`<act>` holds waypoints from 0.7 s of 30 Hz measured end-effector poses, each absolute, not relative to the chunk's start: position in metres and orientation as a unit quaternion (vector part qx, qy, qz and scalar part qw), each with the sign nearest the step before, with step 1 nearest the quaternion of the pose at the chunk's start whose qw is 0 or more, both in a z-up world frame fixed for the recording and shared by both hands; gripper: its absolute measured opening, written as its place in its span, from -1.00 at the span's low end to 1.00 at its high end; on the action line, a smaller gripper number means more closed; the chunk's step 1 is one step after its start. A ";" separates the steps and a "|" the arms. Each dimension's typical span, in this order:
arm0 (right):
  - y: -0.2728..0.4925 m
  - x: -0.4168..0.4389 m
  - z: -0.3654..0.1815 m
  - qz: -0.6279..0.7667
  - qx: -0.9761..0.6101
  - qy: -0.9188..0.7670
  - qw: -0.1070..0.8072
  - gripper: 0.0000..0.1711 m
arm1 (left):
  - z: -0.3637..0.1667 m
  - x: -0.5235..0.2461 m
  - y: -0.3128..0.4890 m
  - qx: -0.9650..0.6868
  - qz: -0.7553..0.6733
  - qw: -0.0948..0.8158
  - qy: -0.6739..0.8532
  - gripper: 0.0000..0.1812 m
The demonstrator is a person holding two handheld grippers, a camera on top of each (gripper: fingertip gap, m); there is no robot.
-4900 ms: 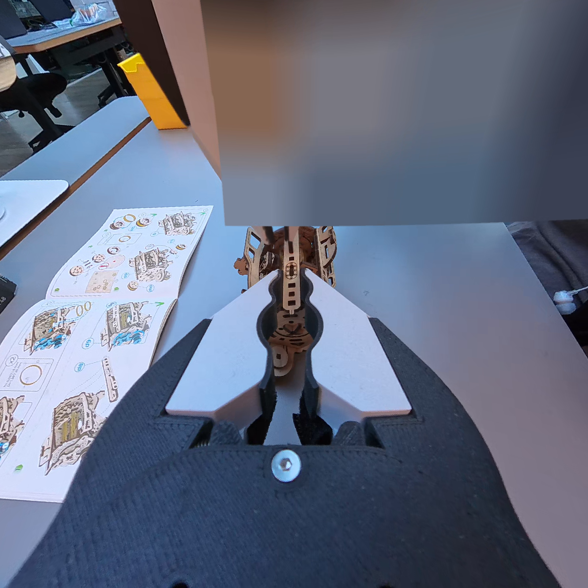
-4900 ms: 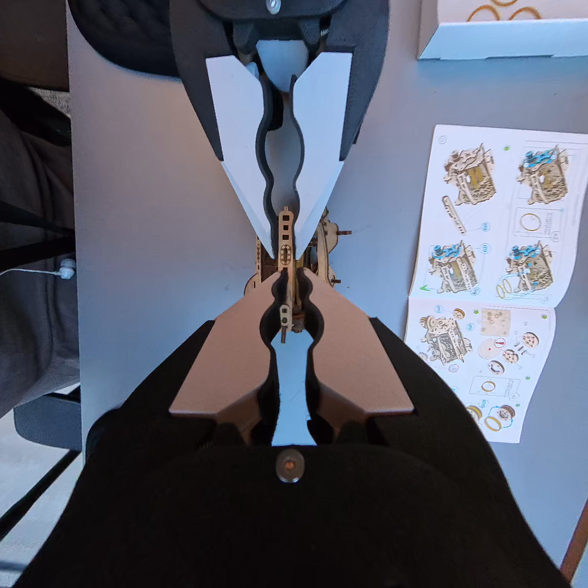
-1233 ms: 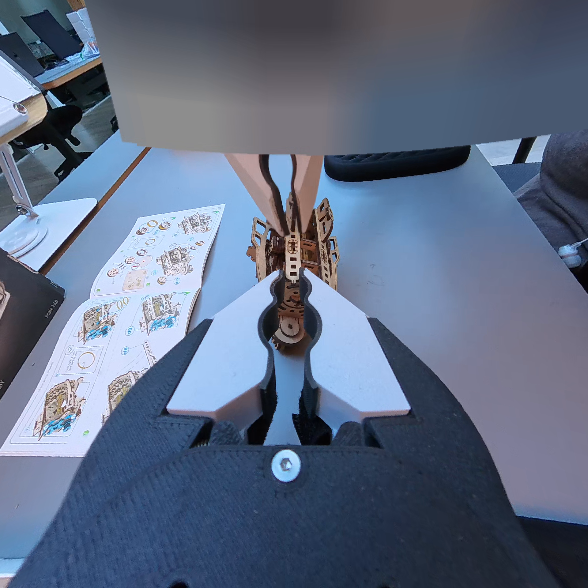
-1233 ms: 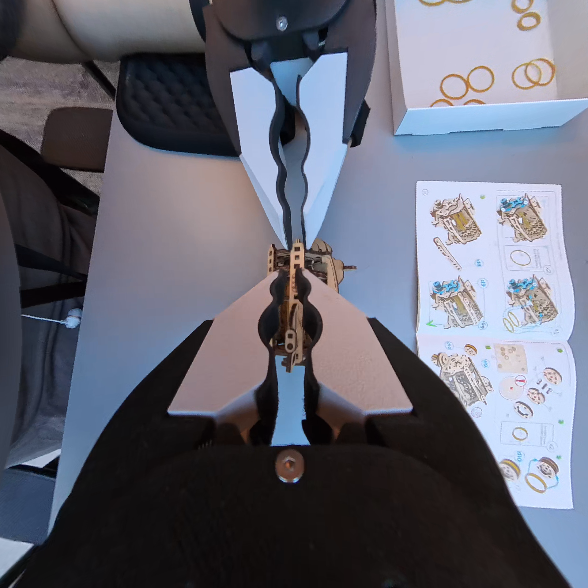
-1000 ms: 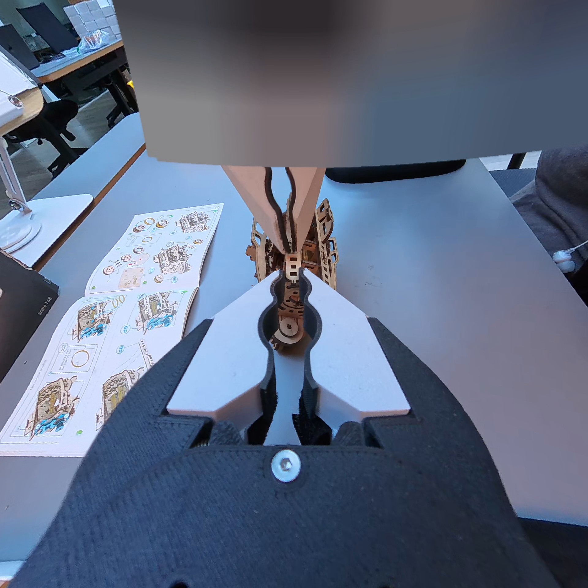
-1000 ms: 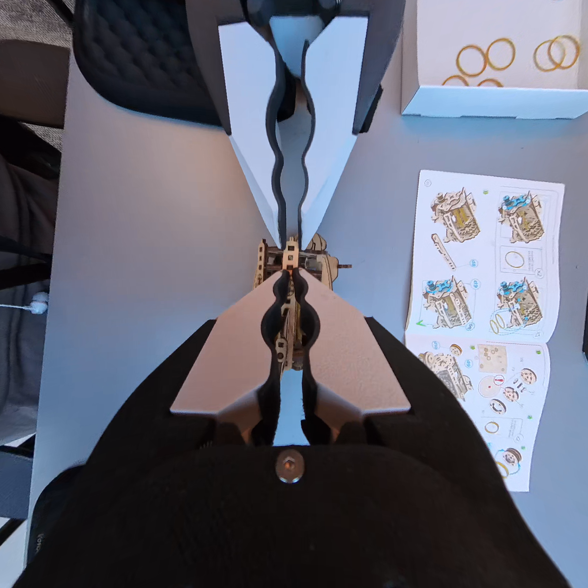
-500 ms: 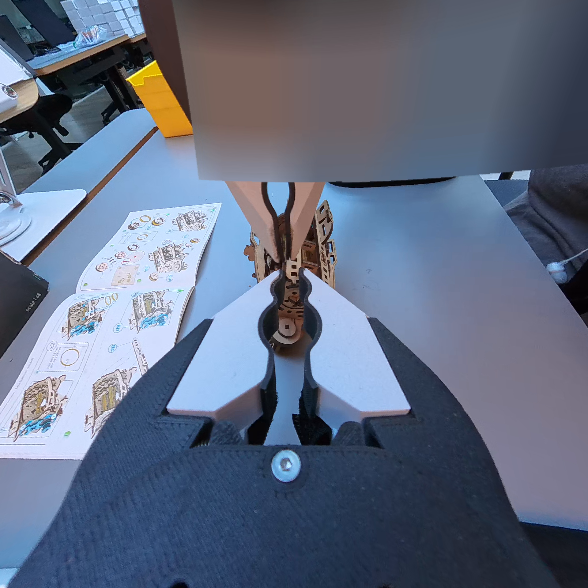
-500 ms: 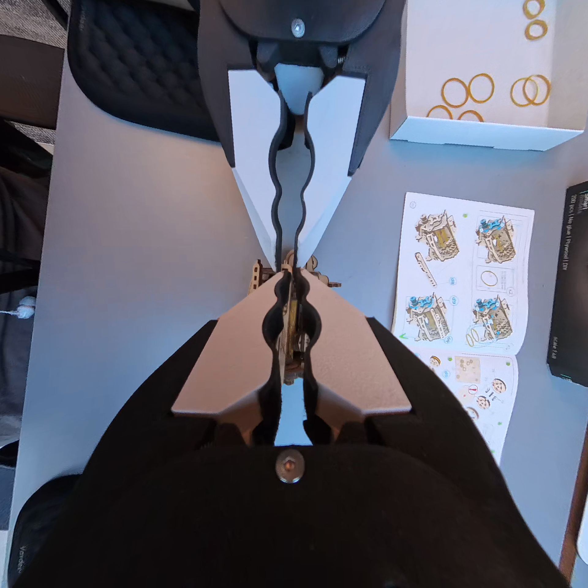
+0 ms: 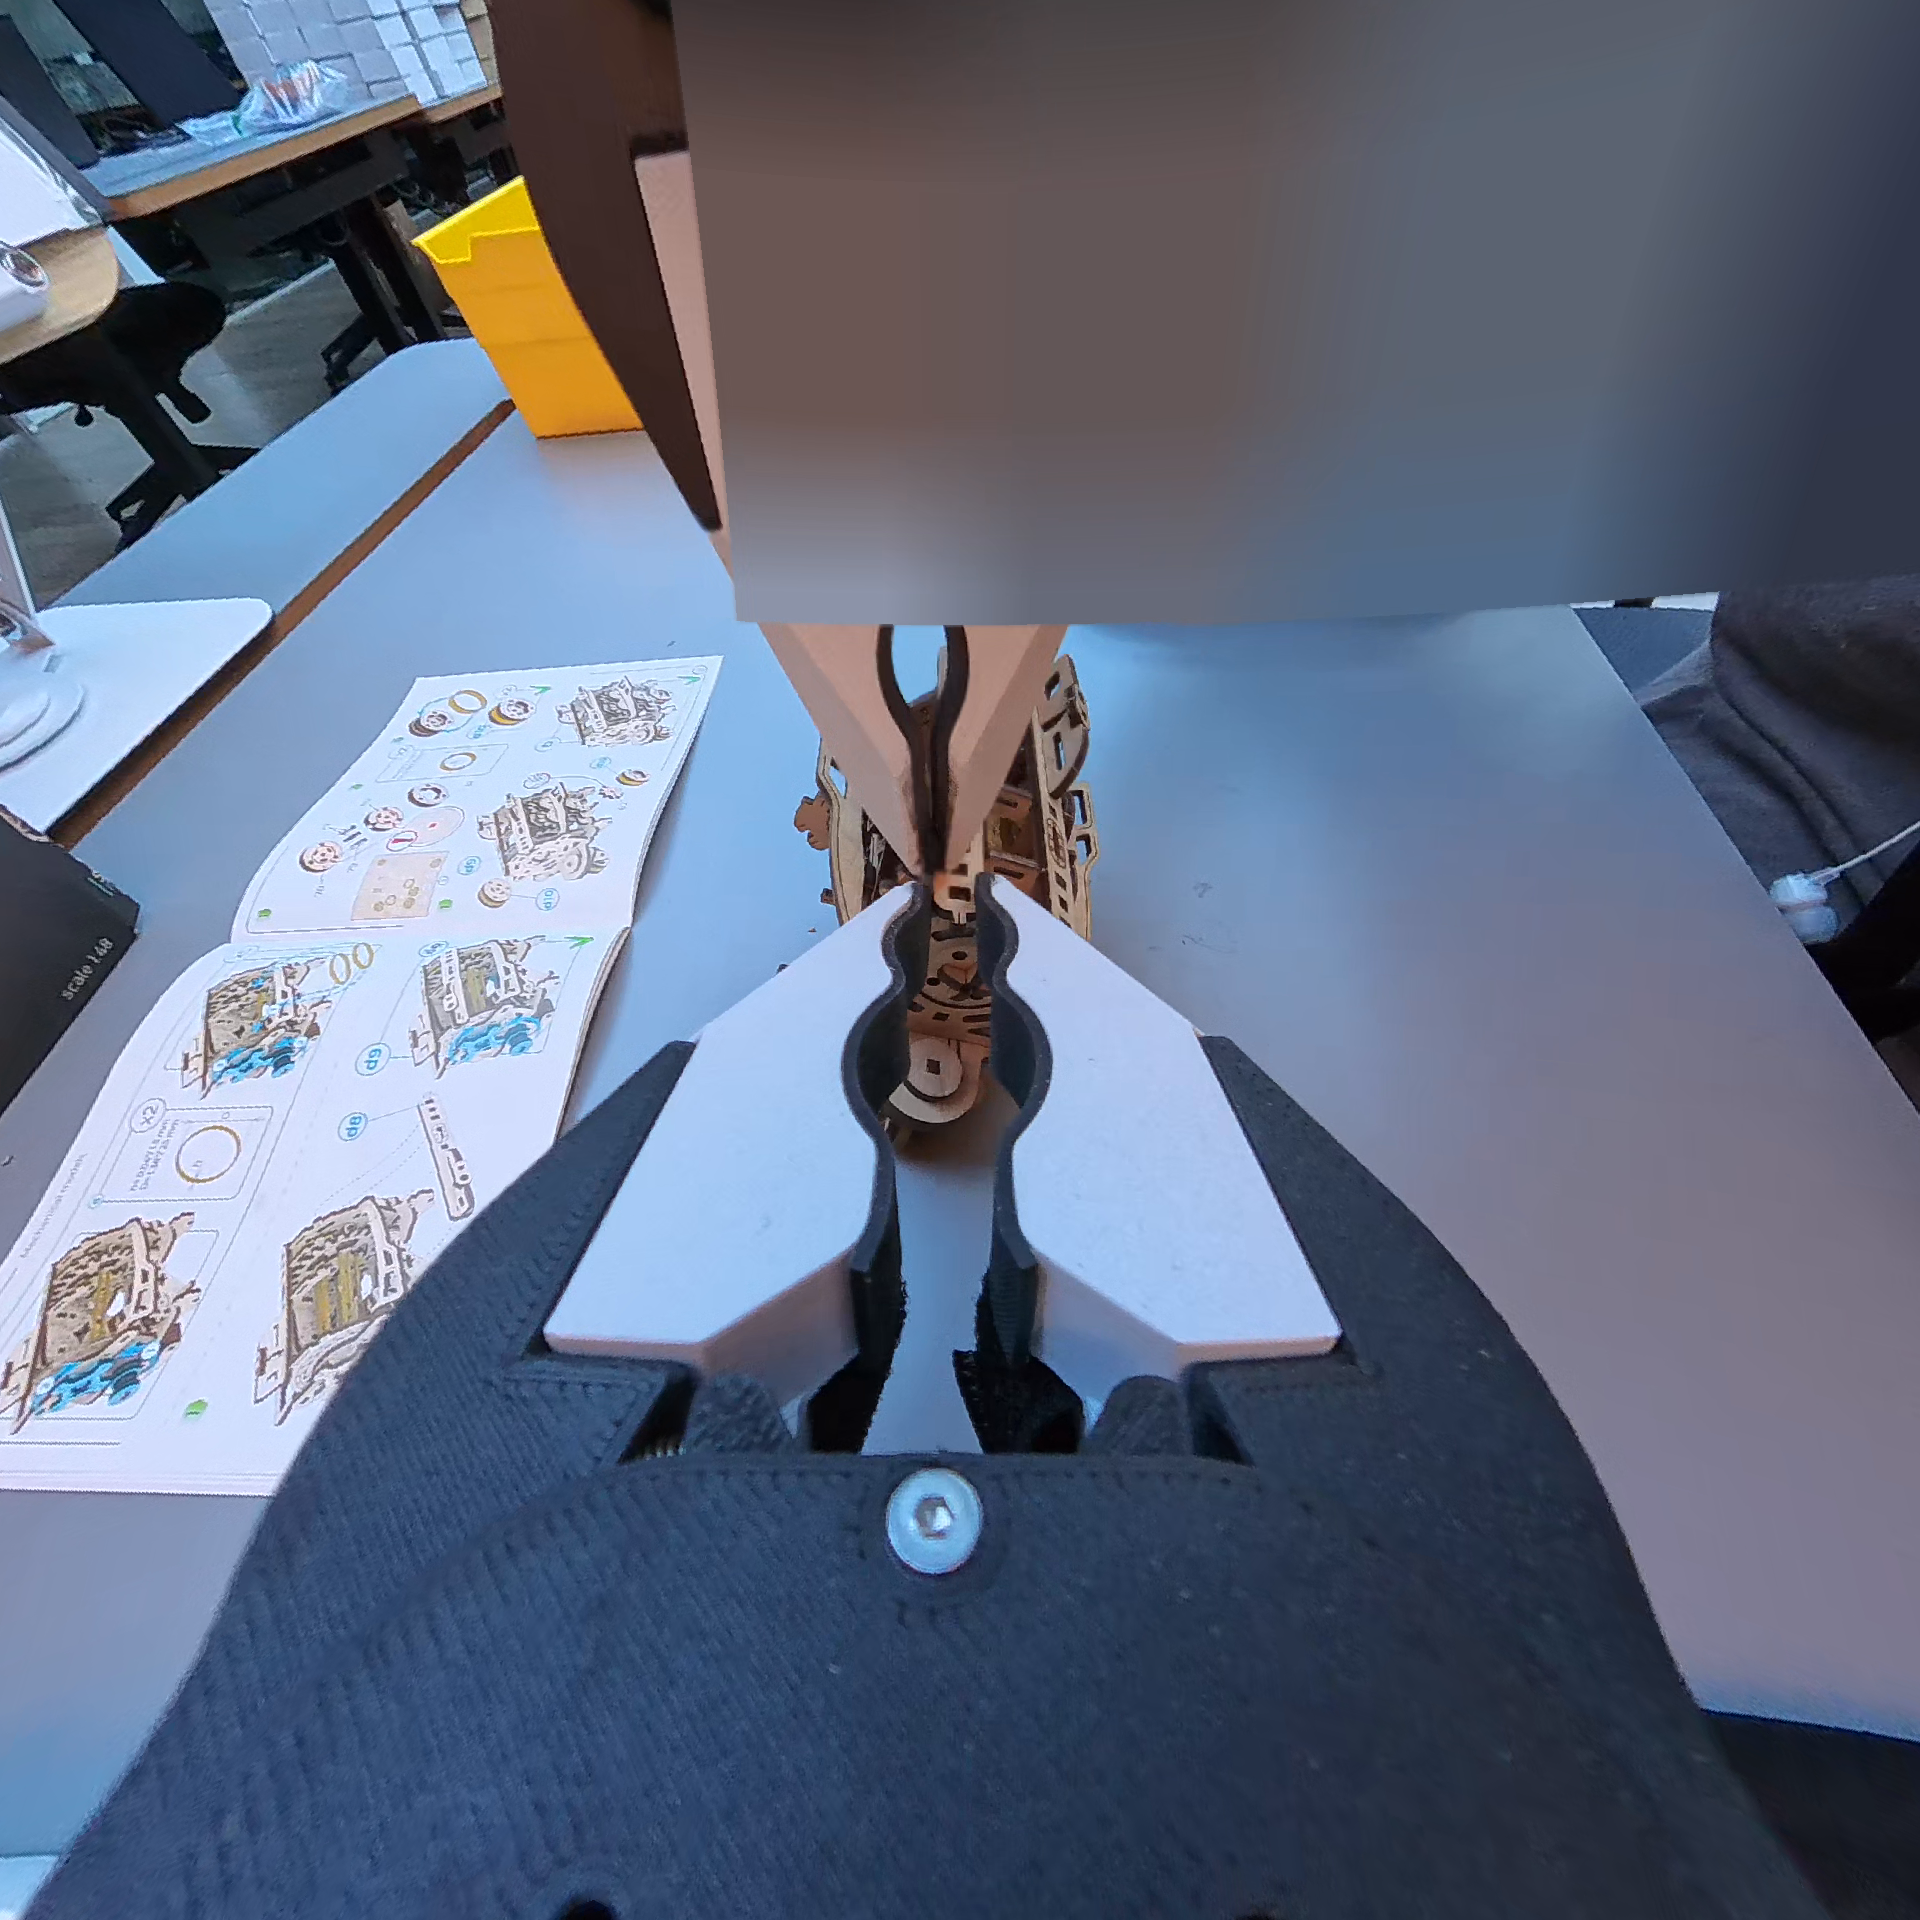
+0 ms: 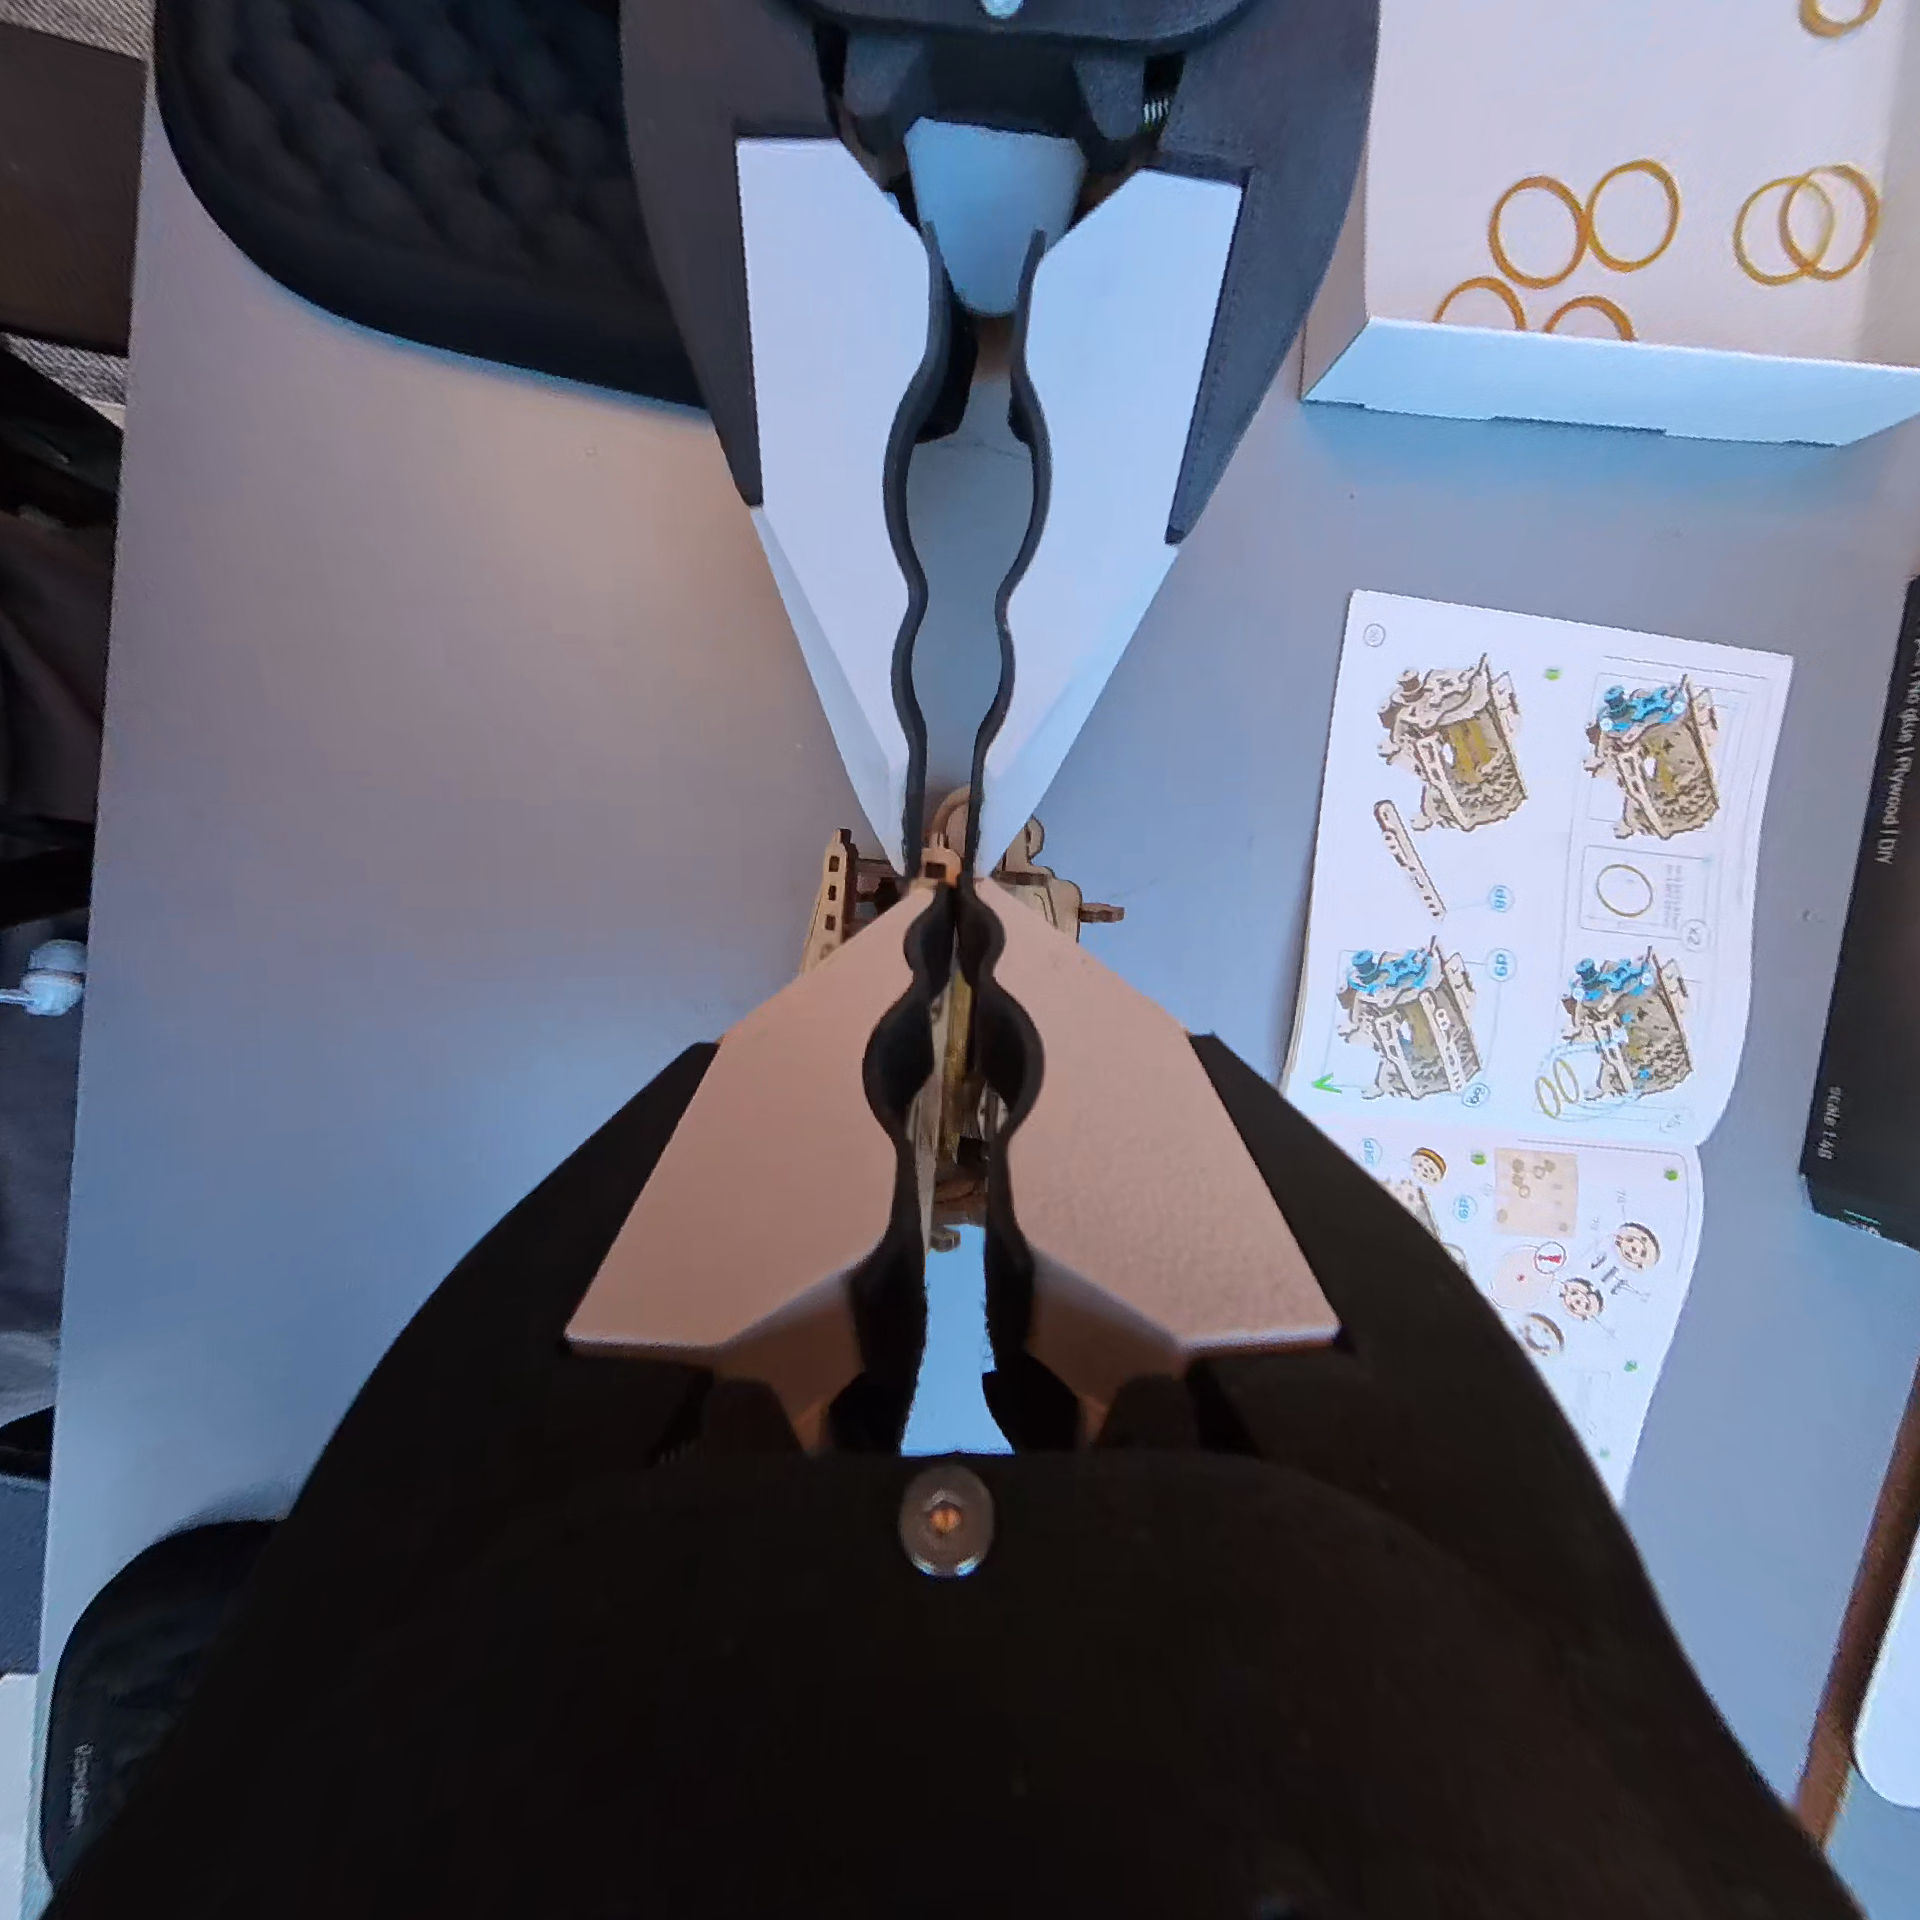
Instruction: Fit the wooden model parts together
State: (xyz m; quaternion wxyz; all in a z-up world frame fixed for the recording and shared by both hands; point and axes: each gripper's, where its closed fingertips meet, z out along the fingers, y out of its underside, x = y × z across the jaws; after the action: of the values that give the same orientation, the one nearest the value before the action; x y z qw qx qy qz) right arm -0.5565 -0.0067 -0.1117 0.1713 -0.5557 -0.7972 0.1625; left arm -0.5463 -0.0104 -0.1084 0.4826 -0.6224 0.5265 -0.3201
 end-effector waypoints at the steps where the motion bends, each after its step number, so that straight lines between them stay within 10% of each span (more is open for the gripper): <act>1: -0.005 -0.557 -0.110 0.160 -0.554 -0.798 0.178 -1.00 | -0.108 -0.546 -0.011 -0.623 -0.321 0.482 0.526 -0.94; 21: -0.004 -0.546 -0.111 0.152 -0.569 -0.790 0.170 -1.00 | -0.109 -0.546 -0.010 -0.628 -0.320 0.479 0.523 -0.93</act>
State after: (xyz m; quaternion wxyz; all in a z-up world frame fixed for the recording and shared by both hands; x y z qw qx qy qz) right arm -0.5458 -0.0039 -0.1110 0.1702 -0.5690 -0.7899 0.1523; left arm -0.5463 -0.0095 -0.1085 0.4791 -0.6281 0.5231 -0.3200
